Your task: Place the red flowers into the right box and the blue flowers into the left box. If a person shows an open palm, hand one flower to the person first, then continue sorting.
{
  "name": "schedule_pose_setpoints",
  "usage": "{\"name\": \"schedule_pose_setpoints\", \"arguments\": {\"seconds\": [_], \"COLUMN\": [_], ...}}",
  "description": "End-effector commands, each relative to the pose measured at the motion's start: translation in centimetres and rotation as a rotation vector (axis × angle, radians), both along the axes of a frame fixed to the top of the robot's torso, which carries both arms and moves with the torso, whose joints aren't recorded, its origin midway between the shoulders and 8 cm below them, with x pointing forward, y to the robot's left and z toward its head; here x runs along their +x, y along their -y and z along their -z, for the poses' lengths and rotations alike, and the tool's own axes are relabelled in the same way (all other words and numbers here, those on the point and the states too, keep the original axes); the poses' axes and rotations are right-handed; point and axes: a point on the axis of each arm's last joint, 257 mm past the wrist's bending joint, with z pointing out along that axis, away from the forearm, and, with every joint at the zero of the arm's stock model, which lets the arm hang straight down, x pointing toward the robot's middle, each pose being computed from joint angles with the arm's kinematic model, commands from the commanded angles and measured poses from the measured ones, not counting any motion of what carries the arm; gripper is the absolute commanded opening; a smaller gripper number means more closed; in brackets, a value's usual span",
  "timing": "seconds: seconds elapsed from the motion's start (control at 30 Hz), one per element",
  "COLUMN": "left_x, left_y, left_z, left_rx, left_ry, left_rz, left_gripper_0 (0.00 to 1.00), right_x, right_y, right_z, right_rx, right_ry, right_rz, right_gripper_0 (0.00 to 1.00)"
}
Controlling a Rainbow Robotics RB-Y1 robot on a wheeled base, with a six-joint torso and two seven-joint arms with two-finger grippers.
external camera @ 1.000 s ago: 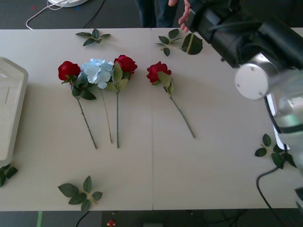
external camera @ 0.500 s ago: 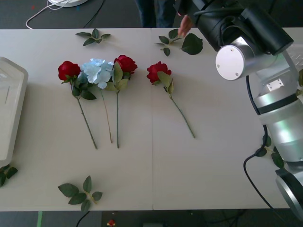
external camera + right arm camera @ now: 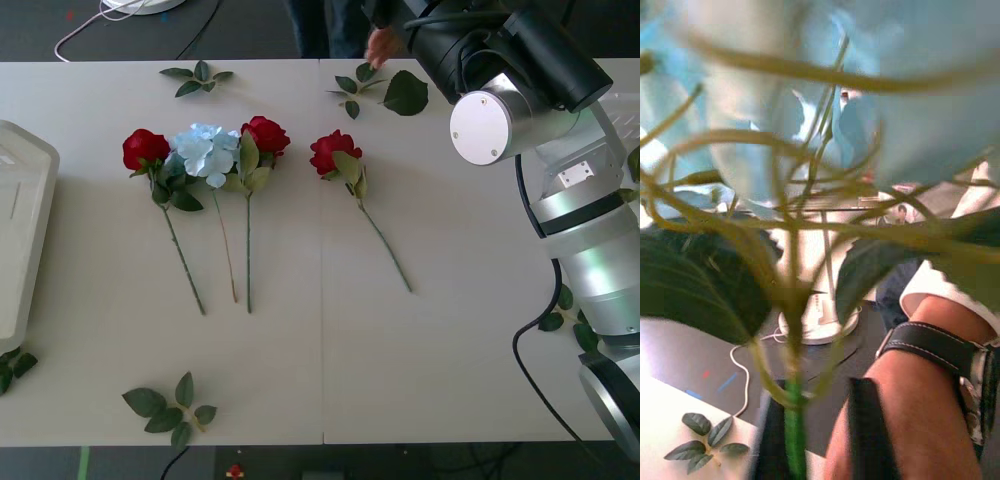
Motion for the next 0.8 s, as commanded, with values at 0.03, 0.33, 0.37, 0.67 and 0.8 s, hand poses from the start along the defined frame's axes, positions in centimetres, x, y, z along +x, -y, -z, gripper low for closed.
{"name": "schedule_pose_setpoints", "arguments": {"seconds": [0.03,0.33,0.37,0.67,0.8], "left_x": [0.2,0.2,0.2,0.2,0.2], "left_y": [-0.2,-0.2,-0.2,-0.2,-0.2], "left_z": [-0.7,-0.7,-0.7,-0.7,-0.7], "left_rx": [-0.045,-0.045,-0.045,-0.045,-0.045], "left_ry": [0.039,0.039,0.039,0.039,0.039], "left_rz": [-0.042,-0.042,-0.042,-0.042,-0.042], "left_gripper_0": [0.00,0.00,0.00,0.00,0.00], "right_x": [-1.4,-1.3,-1.3,-1.8,-2.5], "right_y": [-2.8,-2.8,-2.8,-2.0,-0.1], "right_z": [-3.3,-2.4,-2.3,0.2,3.2], "right_rx": [0.021,0.021,0.021,-0.017,-0.089], "right_ry": [0.060,0.045,0.042,-0.065,-0.176], "right_rz": [-0.050,-0.052,-0.052,-0.070,-0.065], "right_gripper_0": [1.00,1.00,1.00,1.00,1.00]}}
